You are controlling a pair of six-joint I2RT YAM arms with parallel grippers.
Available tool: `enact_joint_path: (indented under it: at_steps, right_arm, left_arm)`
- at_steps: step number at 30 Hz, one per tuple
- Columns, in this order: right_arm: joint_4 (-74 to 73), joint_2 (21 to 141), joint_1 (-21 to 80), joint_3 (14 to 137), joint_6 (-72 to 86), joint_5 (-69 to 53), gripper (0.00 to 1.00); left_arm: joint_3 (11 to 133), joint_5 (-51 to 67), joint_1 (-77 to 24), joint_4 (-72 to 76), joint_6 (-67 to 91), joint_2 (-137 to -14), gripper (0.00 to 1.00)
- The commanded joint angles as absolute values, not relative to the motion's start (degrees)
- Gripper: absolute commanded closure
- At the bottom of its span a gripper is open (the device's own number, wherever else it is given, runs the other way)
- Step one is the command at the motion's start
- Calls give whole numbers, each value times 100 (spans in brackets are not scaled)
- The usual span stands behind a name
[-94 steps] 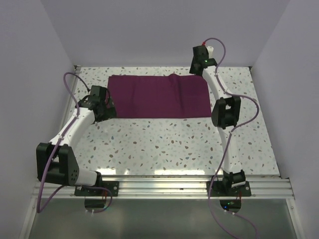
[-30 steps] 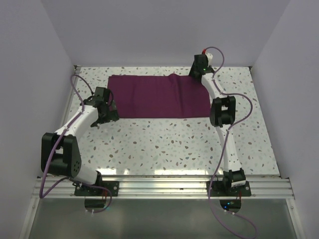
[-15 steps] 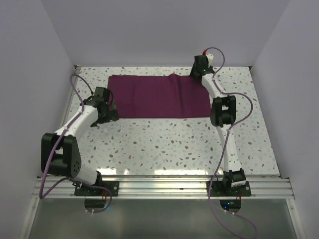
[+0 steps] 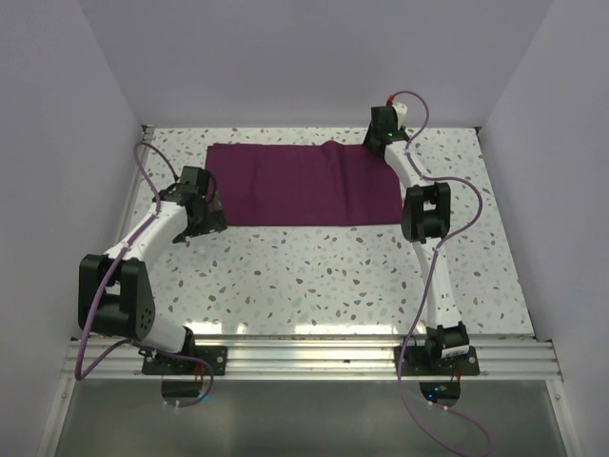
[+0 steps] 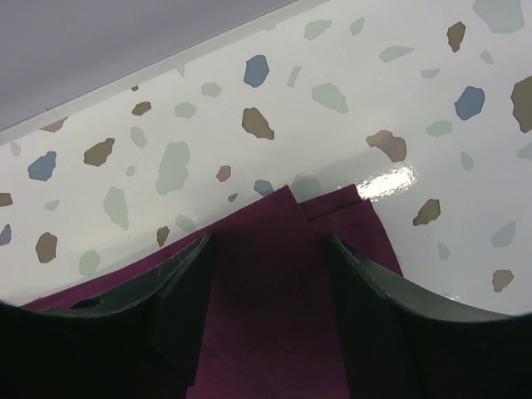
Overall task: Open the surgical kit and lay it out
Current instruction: Open the surgical kit at the center of the board.
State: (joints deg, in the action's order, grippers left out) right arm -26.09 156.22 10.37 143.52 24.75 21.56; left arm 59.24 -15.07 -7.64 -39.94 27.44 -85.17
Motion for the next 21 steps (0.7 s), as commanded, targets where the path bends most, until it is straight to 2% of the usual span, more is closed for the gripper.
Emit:
enact_joint_path:
  at_steps: [1,5,9,12,16,18,21]
  right_arm:
    - [-2558,15644,1011,14432,2496,2250,41]
    - [-2575,15662,1011,14370,2496,2224,52]
    - [-2566,15627,1002,14309,2514,2162,71]
    - [-2575,15627,1011,14309,2479,2145,82]
    - [-2584,15557,1002,14256,2426,2153,91]
    - [-2575,15539,1002,14238,2391,2118,100]
    - [-2566,15495,1002,14230,2321,2083,100]
  left_arm:
    - [5933,-1608,-809,-3981,2760,-8350,4]
    - [5924,-1617,-826,-3999,2777,-8332,4]
    - [5968,-1608,-844,-4025,2795,-8341,4]
    - [5959,-1608,-879,-4025,2804,-8376,4]
    - [5959,-1608,-940,-4017,2812,-8411,4]
    - [5959,-1608,-958,-3999,2812,-8429,4]
    - [5959,-1617,-975,-3999,2812,-8429,5]
